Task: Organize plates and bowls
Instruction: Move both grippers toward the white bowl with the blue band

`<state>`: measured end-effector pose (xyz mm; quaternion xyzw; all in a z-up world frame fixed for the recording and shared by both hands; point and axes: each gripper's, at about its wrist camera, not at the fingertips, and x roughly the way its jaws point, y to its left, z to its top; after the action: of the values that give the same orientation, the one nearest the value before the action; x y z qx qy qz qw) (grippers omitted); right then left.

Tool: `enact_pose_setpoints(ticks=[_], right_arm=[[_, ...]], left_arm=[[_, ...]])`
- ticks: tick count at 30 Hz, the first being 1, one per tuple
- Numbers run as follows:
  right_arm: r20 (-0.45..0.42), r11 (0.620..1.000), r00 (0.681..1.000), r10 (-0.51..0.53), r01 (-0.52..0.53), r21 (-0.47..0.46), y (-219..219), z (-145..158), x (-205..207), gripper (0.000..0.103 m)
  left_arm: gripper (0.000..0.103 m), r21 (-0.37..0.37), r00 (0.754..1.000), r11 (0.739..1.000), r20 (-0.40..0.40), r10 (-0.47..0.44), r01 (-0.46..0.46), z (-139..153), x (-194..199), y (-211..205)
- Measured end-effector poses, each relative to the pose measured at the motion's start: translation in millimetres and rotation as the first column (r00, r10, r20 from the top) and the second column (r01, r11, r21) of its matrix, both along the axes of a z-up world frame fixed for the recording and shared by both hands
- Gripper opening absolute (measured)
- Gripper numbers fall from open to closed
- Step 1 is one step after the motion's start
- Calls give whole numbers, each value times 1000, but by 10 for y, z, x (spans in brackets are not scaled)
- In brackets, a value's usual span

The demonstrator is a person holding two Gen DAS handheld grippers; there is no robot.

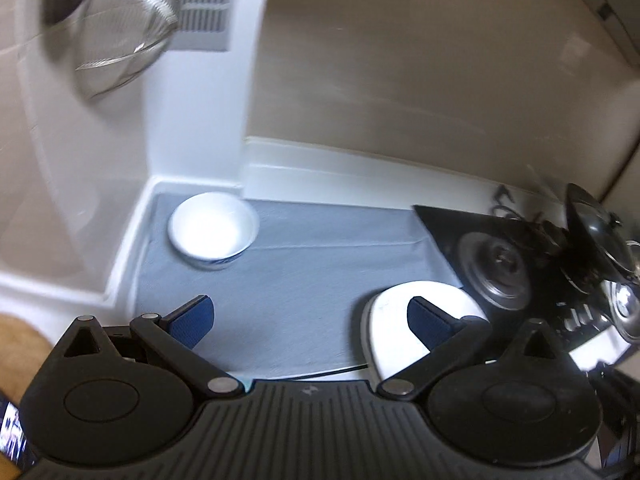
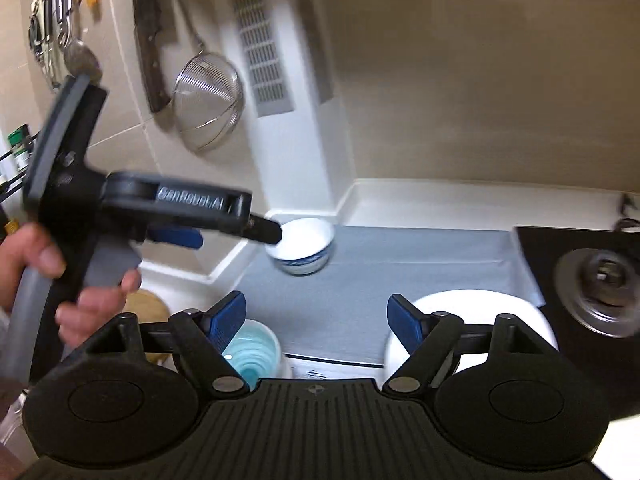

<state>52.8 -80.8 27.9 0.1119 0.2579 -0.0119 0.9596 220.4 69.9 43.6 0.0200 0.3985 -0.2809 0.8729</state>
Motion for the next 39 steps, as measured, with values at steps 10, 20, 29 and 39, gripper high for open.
enact_pose_setpoints(ticks=[10,20,29,39], right_arm=[[25,997,997,-76,75,31,-175,-29,-192,80],[25,986,994,-104,99,133,-425,-199,-104,80],[37,976,993,-108,99,196,-665,-282,51,80],[19,969,993,-120,113,219,-821,-320,310,80]], left_arm=[[103,5,999,1000,46,-10,9,67,-24,-151],[103,99,999,995,42,6,-11,-6,147,-380],[103,178,999,984,46,11,-19,-88,358,-696],[103,222,999,975,31,11,-18,-189,584,-891]])
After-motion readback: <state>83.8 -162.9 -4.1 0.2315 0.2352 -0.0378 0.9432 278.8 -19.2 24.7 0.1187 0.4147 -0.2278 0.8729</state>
